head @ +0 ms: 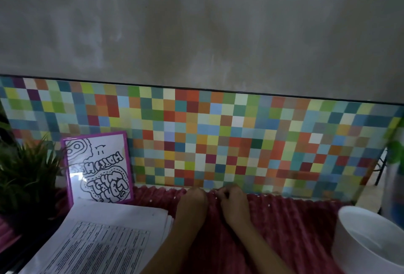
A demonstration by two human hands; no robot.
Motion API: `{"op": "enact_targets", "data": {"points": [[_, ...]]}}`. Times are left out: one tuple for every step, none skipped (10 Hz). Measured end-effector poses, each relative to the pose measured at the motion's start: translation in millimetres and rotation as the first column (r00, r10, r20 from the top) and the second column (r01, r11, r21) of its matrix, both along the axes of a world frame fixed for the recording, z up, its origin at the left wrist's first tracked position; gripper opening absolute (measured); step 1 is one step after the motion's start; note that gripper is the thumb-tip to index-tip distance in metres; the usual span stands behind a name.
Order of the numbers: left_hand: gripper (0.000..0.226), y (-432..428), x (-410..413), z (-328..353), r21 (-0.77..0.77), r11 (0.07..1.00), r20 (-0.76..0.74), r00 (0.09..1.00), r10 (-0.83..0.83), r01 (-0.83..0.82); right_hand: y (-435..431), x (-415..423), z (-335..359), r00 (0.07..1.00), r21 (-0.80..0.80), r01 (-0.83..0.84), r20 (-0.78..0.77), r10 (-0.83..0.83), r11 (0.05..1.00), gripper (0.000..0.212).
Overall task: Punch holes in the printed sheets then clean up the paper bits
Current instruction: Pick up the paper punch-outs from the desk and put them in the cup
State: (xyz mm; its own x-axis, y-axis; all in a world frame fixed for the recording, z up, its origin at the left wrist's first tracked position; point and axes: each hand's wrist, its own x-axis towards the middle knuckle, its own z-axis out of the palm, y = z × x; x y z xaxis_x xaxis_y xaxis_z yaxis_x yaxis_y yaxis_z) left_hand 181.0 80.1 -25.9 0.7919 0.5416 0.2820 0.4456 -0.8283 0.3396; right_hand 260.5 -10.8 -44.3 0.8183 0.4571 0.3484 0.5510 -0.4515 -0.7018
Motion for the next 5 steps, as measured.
{"op": "enact_targets", "data": {"points": [[0.025,-12,-16,11,-0.167,0.983,-0.058,0.996,0.066,-0.075,2,-3,-3,0.995,-0.150,0.021,0.104,-0.005,0.988,0.018],[0.029,-3,-15,6,-0.237,0.964,0.041,0.991,0.130,-0.117,3,-8,-1,0.980,-0.264,0.049,0.199,0.004,0.963,0.015],[0.035,3,-18,3,-0.286,0.955,-0.021,0.997,0.074,-0.076,4,-13,8,0.974,-0.350,0.039,0.223,0.043,0.936,0.018],[0.034,6,-20,9,-0.225,0.972,-0.087,0.995,0.047,-0.065,-2,-9,20,0.979,-0.326,0.007,0.194,0.060,0.945,0.022],[0.026,0,-14,19,-0.234,0.968,-0.105,0.992,0.065,-0.088,-24,-4,44,0.986,-0.190,-0.032,0.154,0.062,0.981,0.022]]}}
